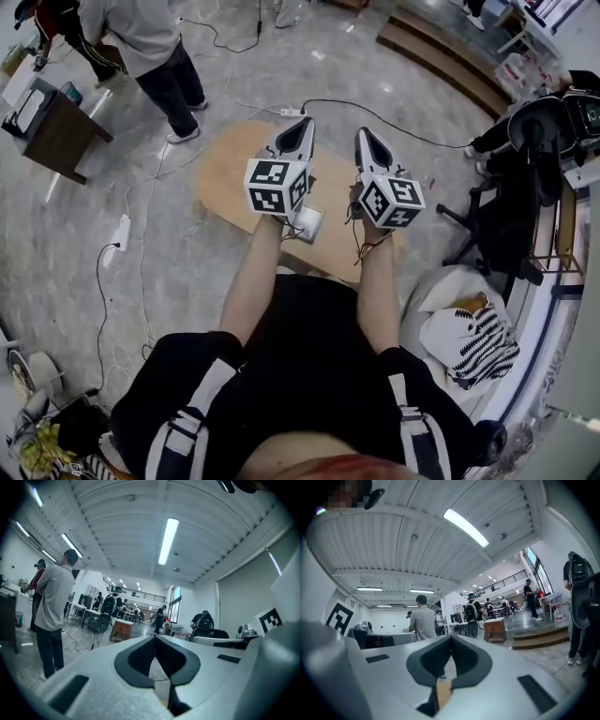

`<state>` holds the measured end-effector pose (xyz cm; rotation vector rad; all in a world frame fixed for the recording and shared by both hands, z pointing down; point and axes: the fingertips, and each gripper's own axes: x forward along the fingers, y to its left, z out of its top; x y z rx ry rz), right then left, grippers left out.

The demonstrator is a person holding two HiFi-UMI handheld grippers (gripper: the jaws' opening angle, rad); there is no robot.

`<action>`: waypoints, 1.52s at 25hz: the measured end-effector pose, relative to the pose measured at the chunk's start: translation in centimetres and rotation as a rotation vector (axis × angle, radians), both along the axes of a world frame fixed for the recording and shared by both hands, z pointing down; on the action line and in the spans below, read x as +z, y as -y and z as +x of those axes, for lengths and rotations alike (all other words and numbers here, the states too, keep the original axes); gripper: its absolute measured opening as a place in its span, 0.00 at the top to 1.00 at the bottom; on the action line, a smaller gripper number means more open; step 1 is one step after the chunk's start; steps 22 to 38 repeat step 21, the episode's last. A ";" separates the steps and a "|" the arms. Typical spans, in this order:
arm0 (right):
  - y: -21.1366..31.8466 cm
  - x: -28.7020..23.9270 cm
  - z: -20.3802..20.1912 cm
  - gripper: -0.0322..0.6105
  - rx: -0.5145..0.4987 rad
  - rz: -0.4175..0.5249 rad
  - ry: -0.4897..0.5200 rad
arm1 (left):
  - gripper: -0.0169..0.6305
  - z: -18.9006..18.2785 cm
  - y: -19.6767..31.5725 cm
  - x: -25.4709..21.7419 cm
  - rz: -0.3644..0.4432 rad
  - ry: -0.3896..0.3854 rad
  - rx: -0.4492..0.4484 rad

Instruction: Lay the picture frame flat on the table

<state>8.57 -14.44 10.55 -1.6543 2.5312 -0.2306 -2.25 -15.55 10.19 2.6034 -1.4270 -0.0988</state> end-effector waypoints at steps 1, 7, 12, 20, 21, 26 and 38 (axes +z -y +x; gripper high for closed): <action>-0.1 -0.2 0.1 0.93 0.009 0.005 0.000 | 0.96 -0.1 0.0 -0.1 0.001 -0.004 0.000; -0.5 -1.0 1.0 0.93 0.058 0.033 -0.031 | 0.96 -0.1 -0.4 -0.2 0.004 -0.022 0.006; -0.7 -1.0 1.3 0.93 0.063 0.037 -0.044 | 0.96 0.2 -0.6 -0.3 0.005 -0.028 0.013; -0.4 -1.1 1.9 0.93 0.055 0.055 -0.049 | 0.96 0.5 -0.3 -0.1 0.003 -0.043 0.010; -0.4 -1.1 2.0 0.93 0.053 0.056 -0.050 | 0.96 0.6 -0.3 0.0 0.002 -0.045 0.010; -0.4 -1.1 2.0 0.93 0.053 0.056 -0.050 | 0.96 0.6 -0.3 0.0 0.002 -0.045 0.010; -0.4 -1.1 2.0 0.93 0.053 0.056 -0.050 | 0.96 0.6 -0.3 0.0 0.002 -0.045 0.010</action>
